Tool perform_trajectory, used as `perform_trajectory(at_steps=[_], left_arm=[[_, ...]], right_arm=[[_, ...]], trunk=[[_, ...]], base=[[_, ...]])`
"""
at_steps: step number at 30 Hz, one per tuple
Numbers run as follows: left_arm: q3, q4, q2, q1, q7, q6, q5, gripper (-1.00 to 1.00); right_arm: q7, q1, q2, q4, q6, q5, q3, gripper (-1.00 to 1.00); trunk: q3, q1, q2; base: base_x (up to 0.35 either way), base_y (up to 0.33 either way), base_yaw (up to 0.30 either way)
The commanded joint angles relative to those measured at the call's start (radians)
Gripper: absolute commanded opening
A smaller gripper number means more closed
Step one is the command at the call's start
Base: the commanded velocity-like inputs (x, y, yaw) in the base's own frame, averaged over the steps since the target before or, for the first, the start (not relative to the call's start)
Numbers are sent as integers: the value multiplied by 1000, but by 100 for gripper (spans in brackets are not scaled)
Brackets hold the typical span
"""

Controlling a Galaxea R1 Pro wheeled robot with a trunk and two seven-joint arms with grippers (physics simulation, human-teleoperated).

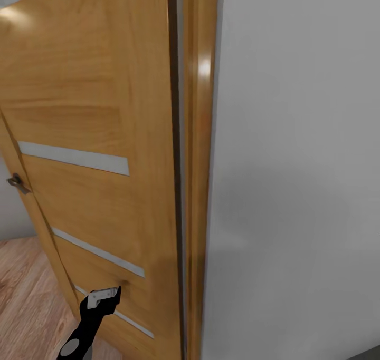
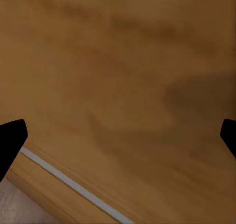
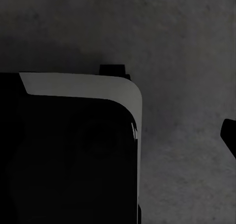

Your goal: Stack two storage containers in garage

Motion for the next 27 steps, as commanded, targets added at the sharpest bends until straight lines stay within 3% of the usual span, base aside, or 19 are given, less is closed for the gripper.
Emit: perform_trajectory(at_steps=[1,27], left_arm=[[-36,0,-1,-1,-9,-3,3,100],[-36,0,11,-1,-9,-3,4,100]], right_arm=[[3,0,0,-1,3,0,0,100],[3,0,0,-2,3,0,0,100]], trunk=[[-1,0,0],[-1,0,0]], base=[[77,0,-11],[14,0,-1]])
